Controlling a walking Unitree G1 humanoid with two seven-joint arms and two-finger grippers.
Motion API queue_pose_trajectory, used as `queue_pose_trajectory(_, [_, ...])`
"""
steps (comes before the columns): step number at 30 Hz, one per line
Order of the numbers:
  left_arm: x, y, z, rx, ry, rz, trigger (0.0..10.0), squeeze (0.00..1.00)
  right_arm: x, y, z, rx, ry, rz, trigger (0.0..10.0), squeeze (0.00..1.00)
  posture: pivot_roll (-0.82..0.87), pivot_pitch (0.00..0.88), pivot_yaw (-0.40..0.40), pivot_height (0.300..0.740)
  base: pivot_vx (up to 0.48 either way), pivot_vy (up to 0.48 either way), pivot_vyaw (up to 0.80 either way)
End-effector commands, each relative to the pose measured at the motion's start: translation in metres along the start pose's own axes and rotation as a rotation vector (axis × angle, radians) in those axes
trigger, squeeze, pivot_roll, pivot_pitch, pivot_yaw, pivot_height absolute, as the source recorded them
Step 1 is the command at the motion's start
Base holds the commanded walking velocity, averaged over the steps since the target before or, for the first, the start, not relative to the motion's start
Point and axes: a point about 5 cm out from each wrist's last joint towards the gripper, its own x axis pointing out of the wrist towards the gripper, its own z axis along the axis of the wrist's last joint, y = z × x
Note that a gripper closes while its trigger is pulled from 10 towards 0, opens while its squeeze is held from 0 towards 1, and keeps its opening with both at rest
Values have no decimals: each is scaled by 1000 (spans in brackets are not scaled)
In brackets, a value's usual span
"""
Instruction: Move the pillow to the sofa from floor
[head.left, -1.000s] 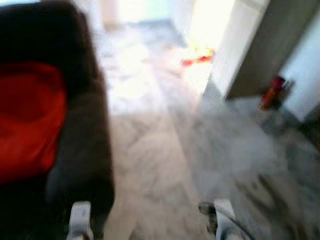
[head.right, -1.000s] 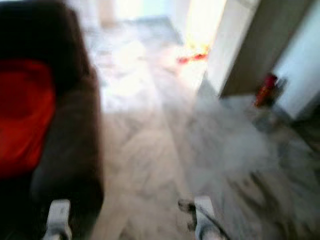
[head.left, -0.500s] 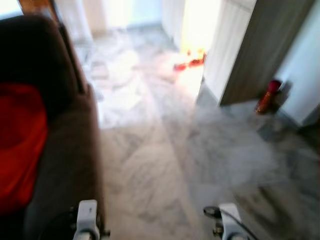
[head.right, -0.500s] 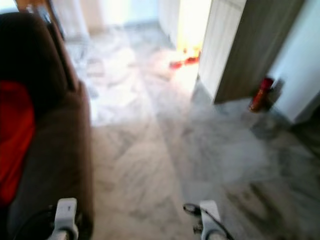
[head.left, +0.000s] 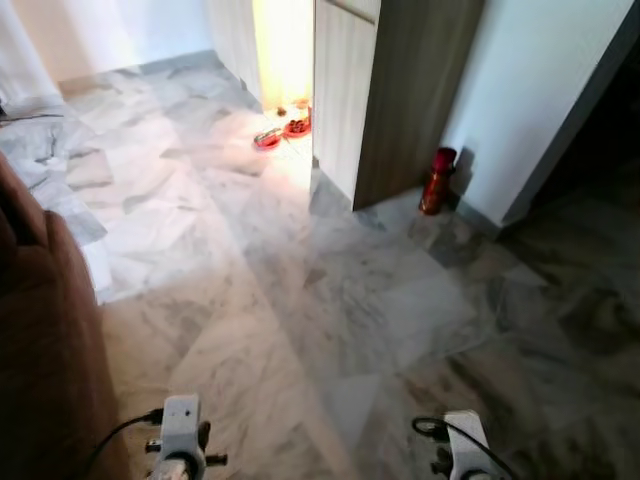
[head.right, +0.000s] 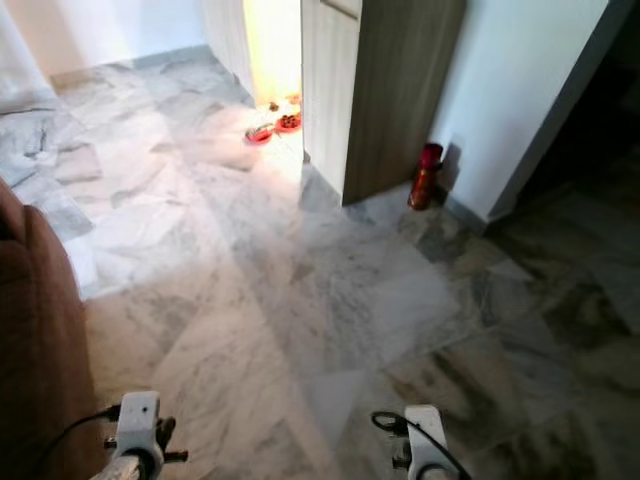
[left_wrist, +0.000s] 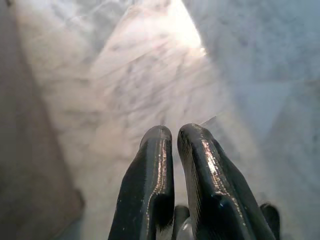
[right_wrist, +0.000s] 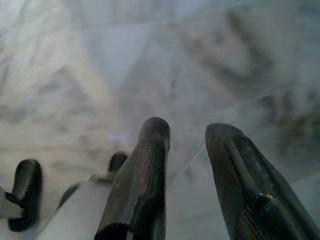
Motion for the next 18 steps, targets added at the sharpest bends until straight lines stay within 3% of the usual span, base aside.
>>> queue_pose_trajectory(1, [-7,14,-14,-2,51,40,10000,0,0,11,2,11,-9,24,10000,0,164,85,-25,723,0,0,-656])
queue_pose_trajectory(3, [-7,13,-15,-3,52,38,10000,0,0,10,2,18,-14,22,10000,0,165,82,-26,723,0,0,-669])
queue_pose_trajectory(18, [-9,16,-21,-22,73,47,10000,0,0,11,4,11,-28,35,10000,0,161,95,-30,723,0,0,0])
